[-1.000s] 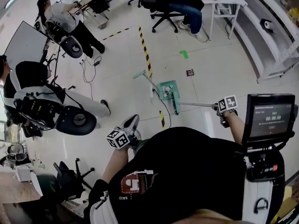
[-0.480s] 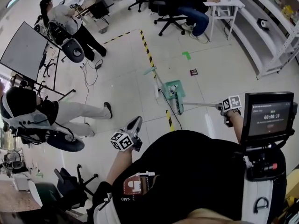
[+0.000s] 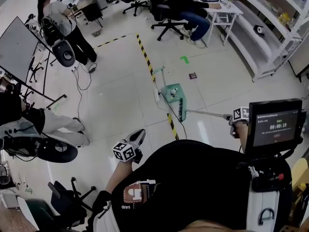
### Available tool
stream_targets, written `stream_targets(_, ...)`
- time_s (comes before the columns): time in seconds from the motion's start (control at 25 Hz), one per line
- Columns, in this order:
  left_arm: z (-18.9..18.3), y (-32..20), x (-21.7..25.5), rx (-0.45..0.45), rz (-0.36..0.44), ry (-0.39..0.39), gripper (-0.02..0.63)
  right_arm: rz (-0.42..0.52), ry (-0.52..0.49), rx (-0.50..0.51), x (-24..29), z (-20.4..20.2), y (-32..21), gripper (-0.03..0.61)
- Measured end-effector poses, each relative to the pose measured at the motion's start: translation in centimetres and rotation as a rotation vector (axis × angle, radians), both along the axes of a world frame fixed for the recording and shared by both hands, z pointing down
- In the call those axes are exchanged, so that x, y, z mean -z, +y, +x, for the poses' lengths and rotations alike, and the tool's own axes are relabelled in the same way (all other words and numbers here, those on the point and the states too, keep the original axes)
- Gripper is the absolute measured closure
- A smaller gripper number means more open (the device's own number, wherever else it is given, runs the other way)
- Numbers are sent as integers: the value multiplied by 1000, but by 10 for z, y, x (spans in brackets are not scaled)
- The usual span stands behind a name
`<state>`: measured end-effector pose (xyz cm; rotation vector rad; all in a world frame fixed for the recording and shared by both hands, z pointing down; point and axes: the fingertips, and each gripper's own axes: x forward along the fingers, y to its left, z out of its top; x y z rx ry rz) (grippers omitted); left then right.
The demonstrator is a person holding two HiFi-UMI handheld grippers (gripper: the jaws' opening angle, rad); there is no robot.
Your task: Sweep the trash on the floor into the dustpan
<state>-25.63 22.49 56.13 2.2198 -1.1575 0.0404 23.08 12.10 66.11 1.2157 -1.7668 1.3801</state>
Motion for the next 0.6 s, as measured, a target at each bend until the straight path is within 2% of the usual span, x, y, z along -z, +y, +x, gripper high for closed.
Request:
stream_targets(0.24, 37, -11, -3, 52, 48, 42, 614, 16, -18, 47, -15, 28, -3, 491)
stream_targets(0.36, 71, -16, 7, 85, 53, 59, 614, 28, -33, 84, -9, 50, -11, 491)
stream_targets(0.48, 101, -18, 11, 84, 49, 76, 614, 29, -25, 92, -8, 73, -15, 491)
stream_targets(0.6, 110, -15, 8, 71, 39, 62, 614, 27, -14, 86, -16, 79, -11, 491)
